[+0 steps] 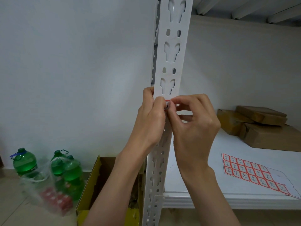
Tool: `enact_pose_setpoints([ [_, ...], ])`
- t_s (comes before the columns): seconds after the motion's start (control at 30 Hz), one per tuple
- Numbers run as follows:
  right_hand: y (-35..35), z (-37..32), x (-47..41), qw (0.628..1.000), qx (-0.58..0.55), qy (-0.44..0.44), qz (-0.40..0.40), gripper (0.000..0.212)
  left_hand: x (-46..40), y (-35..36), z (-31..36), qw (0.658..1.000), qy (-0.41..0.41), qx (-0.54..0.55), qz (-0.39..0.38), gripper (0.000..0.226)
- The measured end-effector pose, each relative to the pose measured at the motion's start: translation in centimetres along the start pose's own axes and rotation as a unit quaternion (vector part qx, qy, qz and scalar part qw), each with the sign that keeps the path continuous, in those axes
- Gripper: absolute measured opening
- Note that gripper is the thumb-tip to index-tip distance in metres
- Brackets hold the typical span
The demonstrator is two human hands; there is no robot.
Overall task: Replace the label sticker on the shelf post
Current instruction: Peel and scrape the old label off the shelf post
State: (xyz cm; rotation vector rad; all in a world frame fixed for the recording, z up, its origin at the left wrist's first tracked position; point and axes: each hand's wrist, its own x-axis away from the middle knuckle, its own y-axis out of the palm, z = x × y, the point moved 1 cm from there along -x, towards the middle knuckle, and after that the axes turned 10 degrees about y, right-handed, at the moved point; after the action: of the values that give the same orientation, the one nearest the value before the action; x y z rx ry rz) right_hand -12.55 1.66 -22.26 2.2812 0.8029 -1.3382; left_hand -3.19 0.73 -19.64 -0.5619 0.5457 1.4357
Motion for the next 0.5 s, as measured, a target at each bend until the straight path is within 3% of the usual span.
enact_pose_setpoints([
  [0.5, 1.0, 0.8, -0.1, 1.000, 0.002, 0.013, -0.025, 0.005, -0.2, -0.1, -0.5, 1.000, 0.017, 0.014, -0.002, 0.014],
])
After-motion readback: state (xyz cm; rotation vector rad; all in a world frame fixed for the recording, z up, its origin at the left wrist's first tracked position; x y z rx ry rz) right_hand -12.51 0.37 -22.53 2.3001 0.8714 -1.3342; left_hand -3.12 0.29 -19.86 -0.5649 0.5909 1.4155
